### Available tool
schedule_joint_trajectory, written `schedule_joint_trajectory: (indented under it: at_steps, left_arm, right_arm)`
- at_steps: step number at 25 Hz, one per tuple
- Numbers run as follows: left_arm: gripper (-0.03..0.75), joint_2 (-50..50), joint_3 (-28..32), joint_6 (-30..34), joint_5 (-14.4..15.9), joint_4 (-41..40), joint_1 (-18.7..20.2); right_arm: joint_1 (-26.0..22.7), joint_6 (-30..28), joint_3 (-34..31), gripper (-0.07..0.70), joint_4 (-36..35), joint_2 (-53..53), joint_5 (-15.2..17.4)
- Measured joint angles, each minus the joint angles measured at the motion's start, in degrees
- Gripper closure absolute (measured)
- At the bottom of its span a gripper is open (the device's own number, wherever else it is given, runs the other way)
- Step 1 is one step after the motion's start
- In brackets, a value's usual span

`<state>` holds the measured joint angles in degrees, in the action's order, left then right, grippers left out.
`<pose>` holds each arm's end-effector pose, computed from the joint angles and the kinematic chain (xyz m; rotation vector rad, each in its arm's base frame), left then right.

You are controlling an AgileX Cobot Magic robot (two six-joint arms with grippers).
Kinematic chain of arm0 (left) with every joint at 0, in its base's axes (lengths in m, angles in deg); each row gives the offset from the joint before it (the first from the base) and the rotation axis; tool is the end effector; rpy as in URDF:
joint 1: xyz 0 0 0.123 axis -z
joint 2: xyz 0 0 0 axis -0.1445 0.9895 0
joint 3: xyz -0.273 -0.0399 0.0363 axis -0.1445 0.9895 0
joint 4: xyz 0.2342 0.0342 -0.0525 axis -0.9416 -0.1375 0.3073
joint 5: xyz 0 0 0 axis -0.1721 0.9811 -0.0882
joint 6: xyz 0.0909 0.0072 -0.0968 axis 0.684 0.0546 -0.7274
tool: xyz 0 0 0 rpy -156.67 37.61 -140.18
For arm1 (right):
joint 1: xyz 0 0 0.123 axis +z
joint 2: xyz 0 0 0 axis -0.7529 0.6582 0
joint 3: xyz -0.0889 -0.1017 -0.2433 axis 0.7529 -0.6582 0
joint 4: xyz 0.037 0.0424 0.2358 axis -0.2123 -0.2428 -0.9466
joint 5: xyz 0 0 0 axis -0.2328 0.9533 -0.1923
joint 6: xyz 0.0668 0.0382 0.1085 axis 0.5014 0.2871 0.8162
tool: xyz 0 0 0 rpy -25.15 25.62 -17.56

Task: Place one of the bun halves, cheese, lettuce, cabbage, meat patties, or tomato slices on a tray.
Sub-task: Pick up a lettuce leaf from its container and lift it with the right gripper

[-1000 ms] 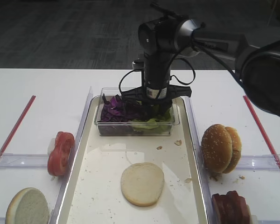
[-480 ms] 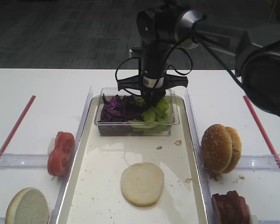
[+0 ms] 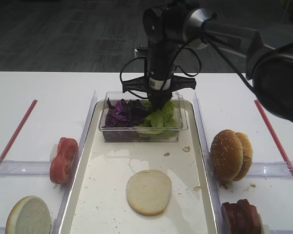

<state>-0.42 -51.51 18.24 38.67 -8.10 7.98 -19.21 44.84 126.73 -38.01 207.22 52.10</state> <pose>0.0217 0.0060 0.2377 -0.0421 2.1556 0.0465 0.4302 0.2482 0.1301 -0.1706 2.9843 0.1492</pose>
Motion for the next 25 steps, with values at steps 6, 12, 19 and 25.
schedule_joint_trajectory:
  at_steps: [6, 12, 19, 25]
  left_arm:
    - [0.277, 0.00, 0.00, 0.00, 0.00, 0.00, 0.00]
    - [0.277, 0.00, 0.00, 0.00, 0.00, 0.00, 0.00]
    - [0.277, 0.00, 0.00, 0.00, 0.00, 0.00, 0.00]
    - [0.277, 0.00, 0.00, 0.00, 0.00, 0.00, 0.00]
  right_arm:
    - [0.00, 0.00, 0.00, 0.565, -1.47, 0.00, 0.22]
    - [0.00, 0.00, 0.00, 0.565, -1.71, -0.87, 0.22]
    - [0.35, 0.11, 0.00, 0.566, -1.51, -3.00, 0.32]
    - [1.71, 0.68, 0.00, 0.566, -0.05, -4.13, 0.32]
